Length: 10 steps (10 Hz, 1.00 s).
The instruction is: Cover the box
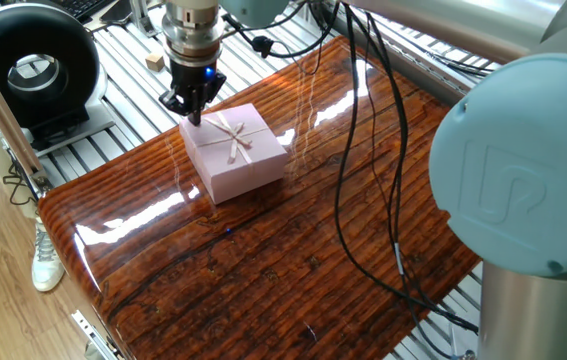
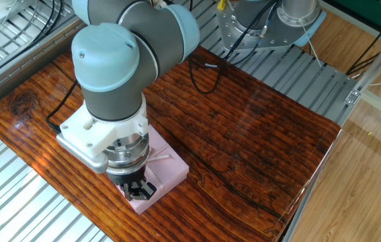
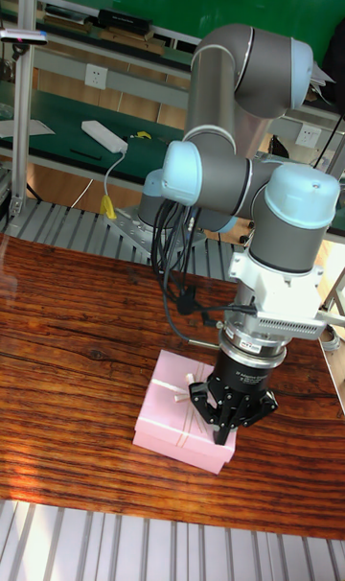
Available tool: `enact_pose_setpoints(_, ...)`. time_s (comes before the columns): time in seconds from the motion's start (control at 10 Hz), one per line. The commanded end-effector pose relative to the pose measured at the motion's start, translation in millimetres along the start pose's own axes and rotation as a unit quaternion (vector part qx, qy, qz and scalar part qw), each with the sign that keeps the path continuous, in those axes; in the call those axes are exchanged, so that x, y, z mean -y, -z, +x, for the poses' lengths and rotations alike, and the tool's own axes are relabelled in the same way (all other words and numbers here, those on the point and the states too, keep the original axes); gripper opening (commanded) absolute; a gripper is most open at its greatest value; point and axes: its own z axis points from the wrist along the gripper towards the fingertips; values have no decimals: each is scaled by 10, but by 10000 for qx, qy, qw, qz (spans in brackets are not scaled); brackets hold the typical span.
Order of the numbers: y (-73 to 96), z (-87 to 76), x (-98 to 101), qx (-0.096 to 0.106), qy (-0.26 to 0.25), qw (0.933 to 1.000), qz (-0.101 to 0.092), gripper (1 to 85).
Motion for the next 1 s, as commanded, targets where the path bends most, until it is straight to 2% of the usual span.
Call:
enact_pose_setpoints(0.0, -54, -16, -7, 39, -35, 10000, -35, 10)
enact_pose_setpoints(0.1, -35, 4, -17, 9, -38, 10000, -52, 10)
enact_pose_setpoints(0.3, 112, 88, -27, -137, -31, 9999, -57, 10)
enact_pose_setpoints(0.5, 214, 75, 63, -146, 96, 9998, -29, 10)
enact_pose_setpoints(0.6, 237, 62, 132, -137, 210, 9997, 62, 10)
enact_pose_setpoints(0.8, 296, -19, 428, -56, 700, 9964, 483, 10)
enact_pose_setpoints(0.9, 318, -40, 485, -43, 779, 9955, 538, 10)
